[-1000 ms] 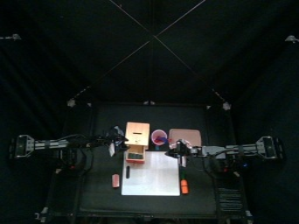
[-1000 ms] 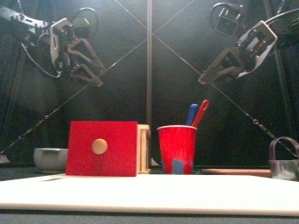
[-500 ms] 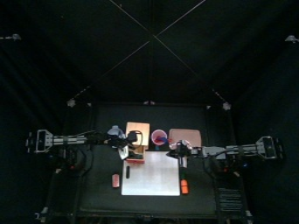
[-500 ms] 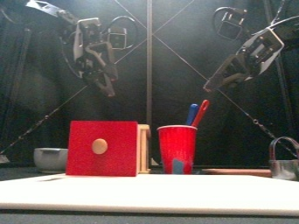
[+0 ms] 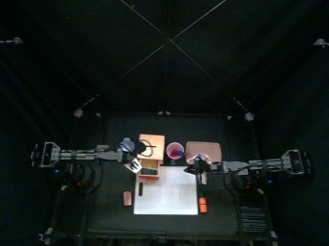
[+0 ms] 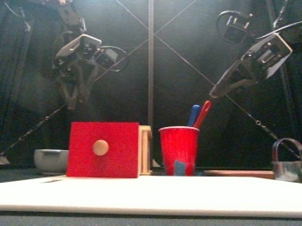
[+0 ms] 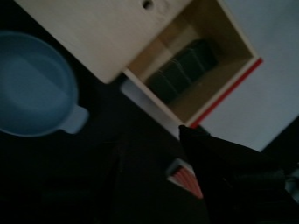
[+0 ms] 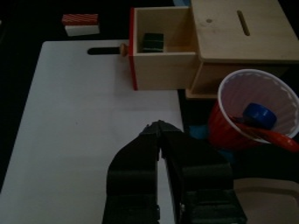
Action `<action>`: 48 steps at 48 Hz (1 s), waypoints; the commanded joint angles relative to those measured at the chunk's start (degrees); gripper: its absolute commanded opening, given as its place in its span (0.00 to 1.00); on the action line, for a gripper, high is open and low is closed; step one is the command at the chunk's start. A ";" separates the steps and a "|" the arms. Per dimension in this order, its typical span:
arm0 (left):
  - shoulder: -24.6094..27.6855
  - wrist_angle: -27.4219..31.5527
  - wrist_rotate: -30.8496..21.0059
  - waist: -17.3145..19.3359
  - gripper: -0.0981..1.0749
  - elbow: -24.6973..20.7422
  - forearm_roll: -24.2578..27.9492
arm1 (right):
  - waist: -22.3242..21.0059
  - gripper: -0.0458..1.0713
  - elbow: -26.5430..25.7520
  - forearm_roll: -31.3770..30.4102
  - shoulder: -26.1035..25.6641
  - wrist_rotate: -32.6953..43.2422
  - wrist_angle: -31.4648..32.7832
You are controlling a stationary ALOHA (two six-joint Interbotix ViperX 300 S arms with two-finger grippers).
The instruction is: Grab salmon
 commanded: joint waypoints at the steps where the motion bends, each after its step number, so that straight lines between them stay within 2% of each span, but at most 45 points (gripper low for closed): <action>1: -1.49 -3.08 -7.29 -1.49 0.83 2.02 -2.20 | -0.09 0.07 -0.53 0.00 -0.26 0.00 -0.44; 7: -3.08 -5.36 -20.13 -5.36 0.83 7.29 -0.44 | 0.26 0.07 -0.26 -0.09 -0.26 -0.09 -0.53; 17: -5.71 -5.27 -36.39 -11.43 0.83 12.66 1.49 | -0.18 0.07 0.00 -0.53 -0.26 -0.62 -0.35; 23: -5.63 -5.27 -41.22 -14.77 0.83 14.68 0.26 | -0.26 0.07 0.18 -1.67 -0.18 -0.53 -0.35; 30: -4.57 -5.98 -45.79 -17.84 0.84 15.56 -4.39 | -0.44 0.07 0.26 -3.08 -0.18 -0.18 -0.26; 48: 4.92 -6.94 -56.78 -22.68 0.88 10.72 -0.26 | -1.49 0.07 0.70 -4.39 0.97 -0.26 -0.26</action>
